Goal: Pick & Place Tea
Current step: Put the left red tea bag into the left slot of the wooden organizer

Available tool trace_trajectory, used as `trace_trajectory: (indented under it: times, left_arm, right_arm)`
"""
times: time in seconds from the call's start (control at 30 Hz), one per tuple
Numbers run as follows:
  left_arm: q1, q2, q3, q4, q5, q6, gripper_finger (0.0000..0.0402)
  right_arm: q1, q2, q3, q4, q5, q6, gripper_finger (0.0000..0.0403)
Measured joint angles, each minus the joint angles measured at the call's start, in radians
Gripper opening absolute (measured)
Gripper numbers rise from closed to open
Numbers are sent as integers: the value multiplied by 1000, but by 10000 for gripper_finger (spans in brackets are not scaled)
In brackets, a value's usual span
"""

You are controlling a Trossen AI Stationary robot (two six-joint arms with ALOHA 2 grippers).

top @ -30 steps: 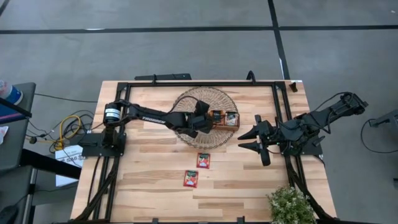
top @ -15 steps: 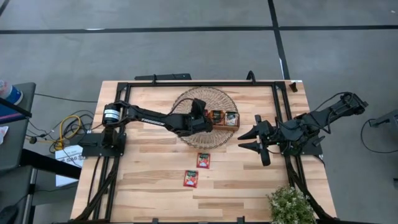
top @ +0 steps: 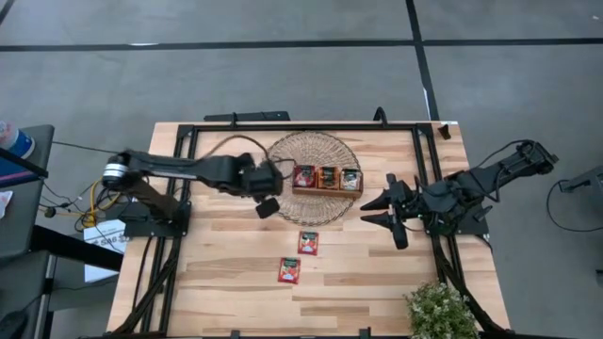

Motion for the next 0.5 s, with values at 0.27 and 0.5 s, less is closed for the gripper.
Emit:
trace_trajectory:
  times: [0.27,0.5]
  left_arm:
    - [-55,-67,0,-43,118,-183,50]
    - [-35,-67,-146,-14,119,-205,50]
  right_arm:
    - [-38,3,0,7,2,-59,118]
    - [-131,128,0,7,-100,-60,118]
